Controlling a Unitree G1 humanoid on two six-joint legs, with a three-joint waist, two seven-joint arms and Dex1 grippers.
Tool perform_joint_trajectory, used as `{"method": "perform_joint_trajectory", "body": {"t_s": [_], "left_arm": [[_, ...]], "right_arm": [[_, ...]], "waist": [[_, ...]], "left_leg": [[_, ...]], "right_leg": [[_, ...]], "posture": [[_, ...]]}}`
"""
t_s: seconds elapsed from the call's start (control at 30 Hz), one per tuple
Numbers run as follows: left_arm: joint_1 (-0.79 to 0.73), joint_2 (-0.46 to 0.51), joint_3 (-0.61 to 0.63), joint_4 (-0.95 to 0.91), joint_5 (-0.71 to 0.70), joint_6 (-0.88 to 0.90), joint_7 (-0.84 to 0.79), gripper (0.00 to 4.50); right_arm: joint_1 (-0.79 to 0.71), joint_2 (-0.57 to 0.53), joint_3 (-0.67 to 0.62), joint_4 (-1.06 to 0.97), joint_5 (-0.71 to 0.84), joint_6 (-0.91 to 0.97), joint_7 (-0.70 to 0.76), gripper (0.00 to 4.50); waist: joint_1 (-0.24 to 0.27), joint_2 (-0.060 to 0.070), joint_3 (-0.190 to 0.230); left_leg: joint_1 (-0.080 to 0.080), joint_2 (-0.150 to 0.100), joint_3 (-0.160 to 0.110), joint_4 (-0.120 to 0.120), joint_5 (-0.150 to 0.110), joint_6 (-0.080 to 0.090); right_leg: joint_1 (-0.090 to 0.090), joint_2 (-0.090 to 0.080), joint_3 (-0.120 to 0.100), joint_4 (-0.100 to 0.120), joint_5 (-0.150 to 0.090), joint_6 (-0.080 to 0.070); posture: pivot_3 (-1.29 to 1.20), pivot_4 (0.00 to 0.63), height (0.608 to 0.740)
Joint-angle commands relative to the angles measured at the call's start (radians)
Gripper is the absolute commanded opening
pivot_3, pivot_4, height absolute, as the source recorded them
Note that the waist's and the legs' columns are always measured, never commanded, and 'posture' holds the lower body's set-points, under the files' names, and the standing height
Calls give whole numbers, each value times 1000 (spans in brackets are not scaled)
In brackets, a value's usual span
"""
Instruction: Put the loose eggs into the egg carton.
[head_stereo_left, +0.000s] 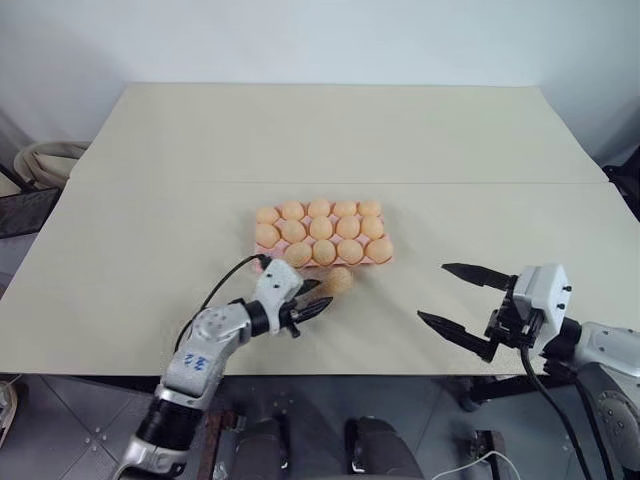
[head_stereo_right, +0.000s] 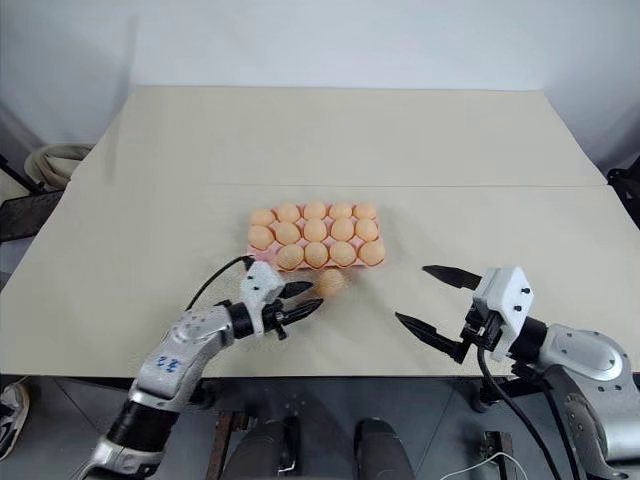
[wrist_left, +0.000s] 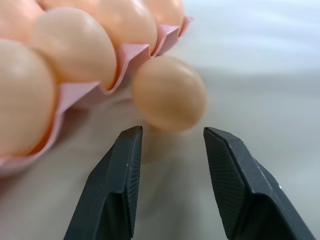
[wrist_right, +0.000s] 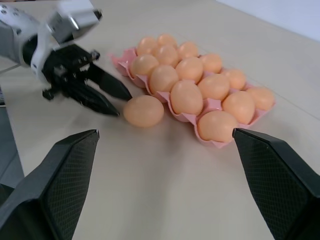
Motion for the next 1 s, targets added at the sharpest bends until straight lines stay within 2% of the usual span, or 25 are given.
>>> {"method": "perform_joint_trajectory", "body": {"t_s": [0.03,0.17,0.2,0.3,0.47,0.7,1.0], "left_arm": [[32,55,110,-44,-67,-64,-56,2021],[59,105,152,-46,-109,-67,-114,2021],[63,113,151,-50,-117,-61,-127,2199],[59,112,130,-63,-121,-37,-136,2879],[39,71,98,-67,-76,-17,-62,4489],[-12,-44,-27,-13,4,7,28,4489],[-84,-128,-83,79,56,15,88,4489]], "right_arm": [[-12,0,2,5,6,-17,7,4500],[-34,1,22,26,3,-22,17,4500],[-41,1,29,32,1,-23,18,4500],[-55,-1,35,45,1,-26,21,4500],[-54,-2,34,47,2,-29,26,4500],[-44,-7,25,29,8,-20,22,4500],[-29,-12,8,-3,22,1,9,4500]], "waist": [[0,0,0],[0,0,0],[0,0,0],[3,0,0],[3,0,0],[3,0,0],[2,0,0]], "left_leg": [[0,0,0,0,-1,-1],[0,0,0,0,-2,-2],[0,0,0,0,-2,-2],[0,0,0,-1,-2,-2],[-1,0,0,-2,-2,-2],[-1,-1,0,-1,-1,0],[-1,-1,0,-1,0,2]], "right_leg": [[0,0,0,0,0,0],[0,-1,0,-1,0,0],[0,-1,0,-1,0,-1],[0,-1,0,-2,0,-1],[0,-2,0,-3,0,-1],[0,-1,0,-3,0,0],[0,0,0,-2,0,0]], "posture": [[0,150,740],[0,150,740],[0,150,740],[0,150,740],[0,150,740],[0,150,740],[0,150,740]]}}
